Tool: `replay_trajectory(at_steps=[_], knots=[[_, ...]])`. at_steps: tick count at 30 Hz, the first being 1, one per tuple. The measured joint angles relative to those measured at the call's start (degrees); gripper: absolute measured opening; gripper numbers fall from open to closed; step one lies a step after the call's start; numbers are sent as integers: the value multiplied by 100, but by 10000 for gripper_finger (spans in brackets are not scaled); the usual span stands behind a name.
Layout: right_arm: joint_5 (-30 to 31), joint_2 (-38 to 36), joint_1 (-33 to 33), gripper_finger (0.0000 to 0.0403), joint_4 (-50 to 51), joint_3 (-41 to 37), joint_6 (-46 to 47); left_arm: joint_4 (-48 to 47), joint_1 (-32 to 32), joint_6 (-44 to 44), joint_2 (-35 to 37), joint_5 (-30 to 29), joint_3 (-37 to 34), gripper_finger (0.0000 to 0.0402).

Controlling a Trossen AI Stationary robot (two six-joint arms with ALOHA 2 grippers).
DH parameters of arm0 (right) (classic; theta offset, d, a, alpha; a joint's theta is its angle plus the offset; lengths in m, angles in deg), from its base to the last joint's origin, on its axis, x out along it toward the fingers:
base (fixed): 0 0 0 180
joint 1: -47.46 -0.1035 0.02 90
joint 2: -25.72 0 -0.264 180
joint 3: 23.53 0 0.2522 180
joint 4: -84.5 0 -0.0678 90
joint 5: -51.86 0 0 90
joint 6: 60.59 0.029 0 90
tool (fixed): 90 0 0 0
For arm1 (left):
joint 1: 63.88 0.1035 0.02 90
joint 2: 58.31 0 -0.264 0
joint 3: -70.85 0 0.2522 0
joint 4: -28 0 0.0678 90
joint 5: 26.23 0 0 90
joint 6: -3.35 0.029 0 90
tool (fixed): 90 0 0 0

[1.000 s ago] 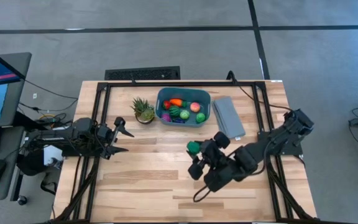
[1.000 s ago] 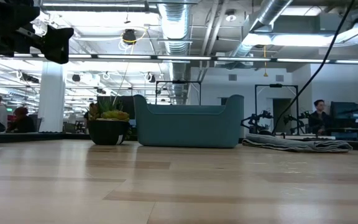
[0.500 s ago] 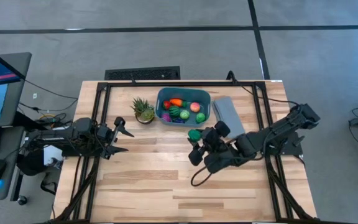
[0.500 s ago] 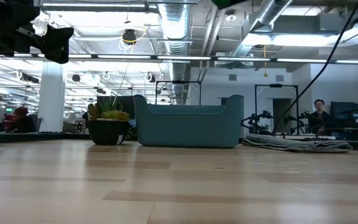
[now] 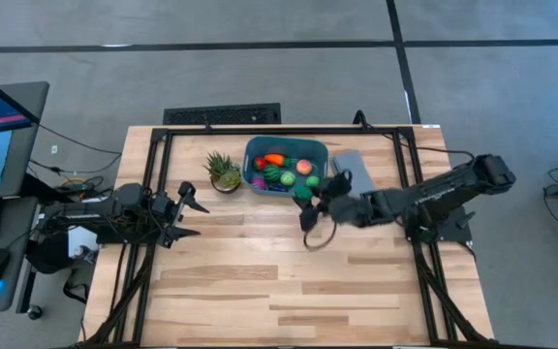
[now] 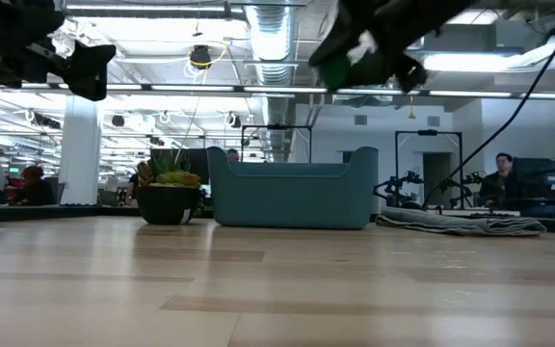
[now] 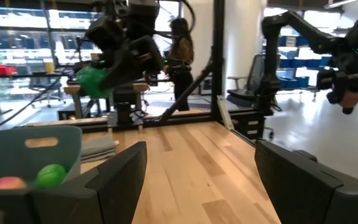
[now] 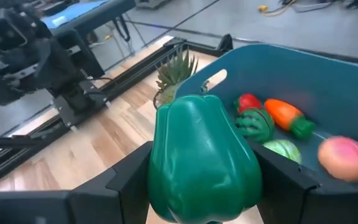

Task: Pick and placing Produce into tupperware
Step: Put the bell pepper into the blue bin

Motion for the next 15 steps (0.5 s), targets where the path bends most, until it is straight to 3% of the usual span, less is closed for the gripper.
replay_trajectory(at_steps=[6,15], knots=[[-1822,0,1481,250,-997,-340,-924,1,1,-119,1,-422,0,288],[-4174,7,3555,250,-1154,-344,-1662,21,1,-307,-1,-1091,0,288]])
